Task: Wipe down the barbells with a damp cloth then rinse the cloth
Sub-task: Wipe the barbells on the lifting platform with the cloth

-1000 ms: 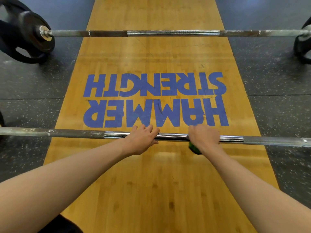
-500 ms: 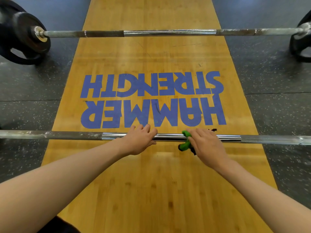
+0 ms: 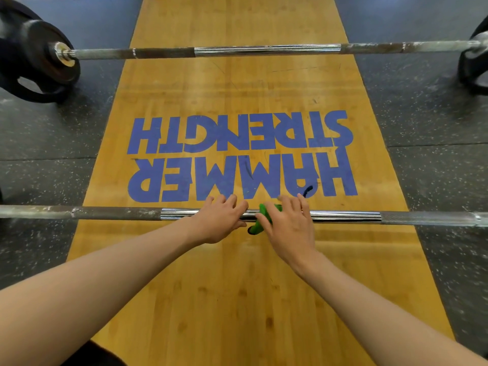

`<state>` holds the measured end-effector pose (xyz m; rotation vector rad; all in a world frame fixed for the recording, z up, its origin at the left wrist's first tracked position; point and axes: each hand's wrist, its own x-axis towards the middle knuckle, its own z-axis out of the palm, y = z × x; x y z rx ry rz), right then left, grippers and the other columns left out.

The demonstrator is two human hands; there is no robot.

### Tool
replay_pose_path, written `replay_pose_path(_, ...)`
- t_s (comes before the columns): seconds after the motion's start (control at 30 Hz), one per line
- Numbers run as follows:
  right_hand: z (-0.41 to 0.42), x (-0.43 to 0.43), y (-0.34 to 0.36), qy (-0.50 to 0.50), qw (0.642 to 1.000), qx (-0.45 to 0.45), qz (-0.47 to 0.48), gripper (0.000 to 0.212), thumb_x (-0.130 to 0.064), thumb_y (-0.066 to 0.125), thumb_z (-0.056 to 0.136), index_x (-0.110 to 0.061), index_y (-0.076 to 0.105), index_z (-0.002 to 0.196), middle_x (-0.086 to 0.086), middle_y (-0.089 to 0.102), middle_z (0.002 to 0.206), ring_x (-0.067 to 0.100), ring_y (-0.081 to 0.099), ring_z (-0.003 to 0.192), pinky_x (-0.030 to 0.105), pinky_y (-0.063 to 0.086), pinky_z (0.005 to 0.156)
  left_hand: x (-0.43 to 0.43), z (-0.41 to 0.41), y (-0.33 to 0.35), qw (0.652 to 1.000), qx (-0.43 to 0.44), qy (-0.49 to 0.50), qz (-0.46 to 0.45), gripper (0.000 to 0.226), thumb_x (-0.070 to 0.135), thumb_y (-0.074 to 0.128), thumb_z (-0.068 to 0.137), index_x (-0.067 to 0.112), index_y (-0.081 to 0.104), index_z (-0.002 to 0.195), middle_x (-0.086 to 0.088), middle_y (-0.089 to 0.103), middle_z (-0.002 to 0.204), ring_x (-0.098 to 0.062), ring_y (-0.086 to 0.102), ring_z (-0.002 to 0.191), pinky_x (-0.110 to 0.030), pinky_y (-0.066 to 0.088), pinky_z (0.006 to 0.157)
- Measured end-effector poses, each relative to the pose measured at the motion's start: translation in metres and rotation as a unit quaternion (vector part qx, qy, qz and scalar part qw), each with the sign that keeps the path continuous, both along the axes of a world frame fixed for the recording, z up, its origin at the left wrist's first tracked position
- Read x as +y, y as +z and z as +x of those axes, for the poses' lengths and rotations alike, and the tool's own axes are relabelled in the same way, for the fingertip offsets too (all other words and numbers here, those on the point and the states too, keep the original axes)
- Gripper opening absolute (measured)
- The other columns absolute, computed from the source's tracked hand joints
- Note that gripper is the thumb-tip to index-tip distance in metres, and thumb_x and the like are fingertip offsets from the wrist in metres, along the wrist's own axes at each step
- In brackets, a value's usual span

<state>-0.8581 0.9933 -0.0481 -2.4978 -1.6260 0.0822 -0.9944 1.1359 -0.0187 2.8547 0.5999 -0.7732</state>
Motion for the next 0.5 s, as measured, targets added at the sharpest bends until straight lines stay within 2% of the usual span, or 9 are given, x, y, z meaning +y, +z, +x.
replay_pose_path(0.1,0.034,-0.034,-0.01,0.058,0.995,-0.049,0.058,0.041,-0.038,0.043,0.104,-0.017,0.063,0.134,0.009,0.064,0.108,0.031,0.059,0.102,0.046,0.039,0.105,0.001,-0.001,-0.001,1.0,0.002,-0.002,-0.003,0.044,0.049,0.033,0.106,0.02,0.035,0.138,-0.007,0.046,0.13,-0.027,0.048,0.112,-0.046,0.04,0.102)
replay_pose_path(0.2,0.067,-0.064,-0.01,0.029,0.996,-0.054,0.064,0.043,-0.021,0.044,0.101,-0.009,0.058,0.14,0.007,0.068,0.108,0.028,0.063,0.102,0.048,0.036,0.113,0.001,-0.002,-0.001,1.0,0.003,-0.004,-0.005,0.043,0.049,0.034,0.106,0.021,0.035,0.138,-0.007,0.046,0.131,-0.026,0.048,0.114,-0.046,0.039,0.104)
replay_pose_path(0.27,0.088,-0.077,-0.007,-0.052,0.996,-0.05,0.055,0.042,-0.021,0.037,0.099,-0.009,0.065,0.128,0.006,0.071,0.102,0.027,0.065,0.098,0.05,0.031,0.116,0.001,-0.001,0.0,1.0,0.004,-0.006,-0.006,0.043,0.048,0.033,0.106,0.02,0.035,0.139,-0.008,0.046,0.131,-0.026,0.048,0.114,-0.046,0.039,0.104)
replay_pose_path(0.33,0.104,-0.078,-0.002,-0.129,0.991,-0.037,0.023,0.04,-0.026,0.029,0.097,-0.016,0.068,0.099,0.002,0.068,0.086,0.025,0.061,0.084,0.051,0.031,0.113,0.002,0.0,0.001,1.0,0.008,-0.009,-0.004,0.044,0.048,0.033,0.106,0.02,0.034,0.14,-0.008,0.045,0.132,-0.027,0.048,0.115,-0.046,0.039,0.104)
replay_pose_path(0.37,0.108,-0.074,0.0,-0.147,0.988,-0.038,-0.007,0.038,-0.027,0.028,0.096,-0.019,0.063,0.084,0.0,0.063,0.077,0.024,0.054,0.075,0.049,0.036,0.106,0.002,0.001,0.001,1.0,0.011,-0.01,-0.001,0.044,0.048,0.034,0.106,0.02,0.034,0.14,-0.008,0.045,0.133,-0.027,0.048,0.115,-0.046,0.04,0.104)
replay_pose_path(0.4,0.108,-0.066,0.002,-0.155,0.986,-0.04,-0.046,0.035,-0.027,0.03,0.095,-0.019,0.055,0.072,0.0,0.058,0.069,0.024,0.047,0.067,0.045,0.041,0.091,0.002,0.001,0.001,1.0,0.013,-0.01,0.003,0.043,0.048,0.034,0.106,0.02,0.034,0.14,-0.009,0.045,0.133,-0.027,0.049,0.114,-0.047,0.04,0.104)
replay_pose_path(0.43,0.105,-0.056,0.004,-0.151,0.984,-0.042,-0.082,0.033,-0.024,0.036,0.095,-0.019,0.048,0.065,0.0,0.052,0.062,0.024,0.041,0.06,0.039,0.039,0.072,0.001,0.002,0.001,1.0,0.016,-0.01,0.006,0.043,0.048,0.034,0.106,0.02,0.034,0.139,-0.009,0.045,0.132,-0.027,0.048,0.114,-0.048,0.04,0.104)
replay_pose_path(0.47,0.099,-0.045,0.006,-0.145,0.983,-0.034,-0.106,0.036,-0.02,0.045,0.095,-0.017,0.043,0.059,0.001,0.045,0.054,0.024,0.037,0.053,0.034,0.03,0.06,0.001,0.002,0.001,1.0,0.019,-0.009,0.01,0.043,0.048,0.033,0.106,0.02,0.034,0.139,-0.009,0.044,0.132,-0.027,0.048,0.115,-0.049,0.041,0.104)
replay_pose_path(0.5,0.09,-0.034,0.007,-0.129,0.985,-0.029,-0.113,0.043,-0.015,0.054,0.093,-0.017,0.037,0.054,0.0,0.038,0.048,0.023,0.034,0.046,0.029,0.022,0.054,0.0,0.002,0.0,1.0,0.022,-0.007,0.012,0.042,0.048,0.033,0.106,0.02,0.034,0.138,-0.009,0.044,0.132,-0.028,0.048,0.115,-0.051,0.041,0.104)
